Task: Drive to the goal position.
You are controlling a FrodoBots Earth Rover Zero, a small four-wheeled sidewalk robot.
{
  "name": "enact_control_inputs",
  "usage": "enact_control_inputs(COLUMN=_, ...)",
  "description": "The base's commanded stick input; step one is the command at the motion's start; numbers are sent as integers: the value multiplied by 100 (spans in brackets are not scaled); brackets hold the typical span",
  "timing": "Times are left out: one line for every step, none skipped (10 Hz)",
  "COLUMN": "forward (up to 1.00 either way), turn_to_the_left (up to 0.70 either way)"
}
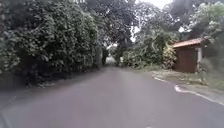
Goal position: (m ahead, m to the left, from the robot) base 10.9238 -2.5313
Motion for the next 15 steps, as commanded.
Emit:
enact_control_inputs(forward=70, turn_to_the_left=0)
enact_control_inputs(forward=70, turn_to_the_left=0)
enact_control_inputs(forward=70, turn_to_the_left=0)
enact_control_inputs(forward=70, turn_to_the_left=0)
enact_control_inputs(forward=70, turn_to_the_left=0)
enact_control_inputs(forward=70, turn_to_the_left=0)
enact_control_inputs(forward=70, turn_to_the_left=0)
enact_control_inputs(forward=70, turn_to_the_left=0)
enact_control_inputs(forward=70, turn_to_the_left=0)
enact_control_inputs(forward=70, turn_to_the_left=0)
enact_control_inputs(forward=70, turn_to_the_left=0)
enact_control_inputs(forward=70, turn_to_the_left=-3)
enact_control_inputs(forward=70, turn_to_the_left=-35)
enact_control_inputs(forward=70, turn_to_the_left=-35)
enact_control_inputs(forward=70, turn_to_the_left=-35)
